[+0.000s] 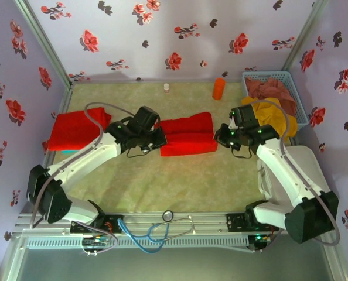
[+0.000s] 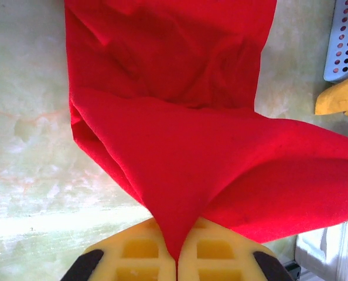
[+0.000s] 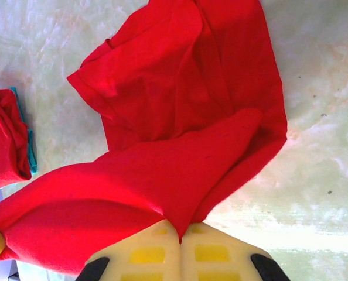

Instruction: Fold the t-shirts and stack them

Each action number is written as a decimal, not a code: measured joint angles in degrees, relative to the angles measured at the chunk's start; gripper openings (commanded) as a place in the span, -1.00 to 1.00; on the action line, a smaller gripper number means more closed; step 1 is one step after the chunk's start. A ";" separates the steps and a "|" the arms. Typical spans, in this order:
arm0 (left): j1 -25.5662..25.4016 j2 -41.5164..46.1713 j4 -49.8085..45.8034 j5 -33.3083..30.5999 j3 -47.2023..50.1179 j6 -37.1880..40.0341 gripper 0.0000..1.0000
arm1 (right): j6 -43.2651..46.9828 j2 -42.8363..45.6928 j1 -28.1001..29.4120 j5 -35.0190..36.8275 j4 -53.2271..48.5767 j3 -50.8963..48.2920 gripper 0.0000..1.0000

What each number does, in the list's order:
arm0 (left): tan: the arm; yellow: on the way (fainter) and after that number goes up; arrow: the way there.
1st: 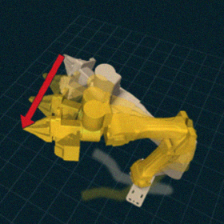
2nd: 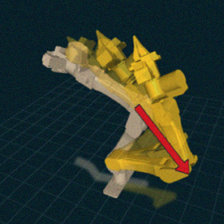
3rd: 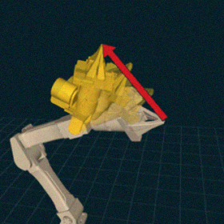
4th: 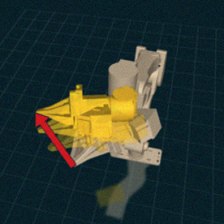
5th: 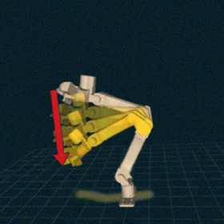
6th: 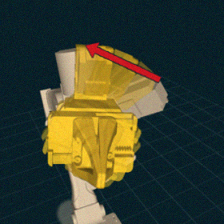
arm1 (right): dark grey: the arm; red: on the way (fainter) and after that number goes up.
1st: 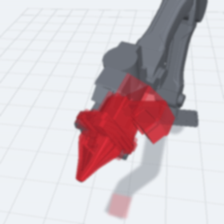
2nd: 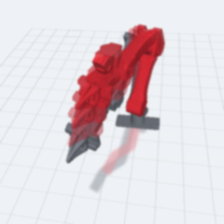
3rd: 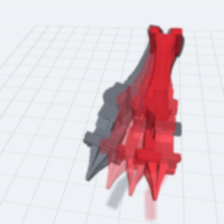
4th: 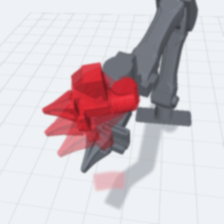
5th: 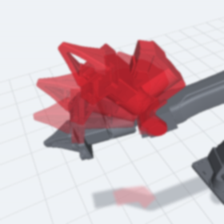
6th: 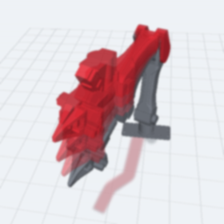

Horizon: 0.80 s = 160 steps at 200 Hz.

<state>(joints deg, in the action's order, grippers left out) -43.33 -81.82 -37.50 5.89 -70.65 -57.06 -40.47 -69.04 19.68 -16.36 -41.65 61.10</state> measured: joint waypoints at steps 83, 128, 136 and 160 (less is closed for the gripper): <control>3.87 -4.96 -0.85 3.06 -4.72 2.84 -1.00 | 3.45 -7.13 -2.93 -2.64 0.57 5.27 -1.00; 5.27 -8.24 -1.18 4.24 -6.40 3.85 -1.00 | 4.57 -9.94 -3.80 -3.63 0.76 6.64 -1.00; 5.42 -8.68 -1.16 4.33 -6.49 3.93 -1.00 | 4.66 -10.27 -3.89 -3.69 0.81 6.91 -1.00; 6.05 -9.35 -1.16 4.83 -6.69 4.39 -1.00 | 5.44 -11.41 -4.24 -4.26 0.92 7.78 -1.00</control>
<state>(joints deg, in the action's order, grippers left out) -37.28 -91.18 -38.65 10.72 -77.34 -52.66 -35.03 -80.44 15.44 -20.62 -40.73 68.88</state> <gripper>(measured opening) 0.055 0.045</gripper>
